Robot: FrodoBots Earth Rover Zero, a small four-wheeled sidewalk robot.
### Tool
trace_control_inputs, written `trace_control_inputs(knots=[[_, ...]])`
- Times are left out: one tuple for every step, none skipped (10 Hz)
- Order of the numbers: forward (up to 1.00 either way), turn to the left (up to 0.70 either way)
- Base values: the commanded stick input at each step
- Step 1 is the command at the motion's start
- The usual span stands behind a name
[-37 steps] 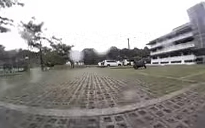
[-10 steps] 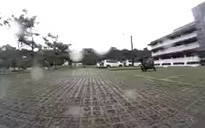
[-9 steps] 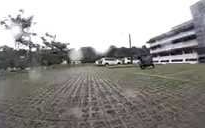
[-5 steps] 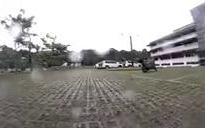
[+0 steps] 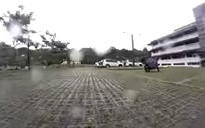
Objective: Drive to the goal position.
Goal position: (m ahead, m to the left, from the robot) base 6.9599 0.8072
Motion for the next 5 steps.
trace_control_inputs(knots=[[0.85, 0.0], [0.85, 0.0], [0.85, 0.0], [0.85, 0.0], [0.85, 0.0]])
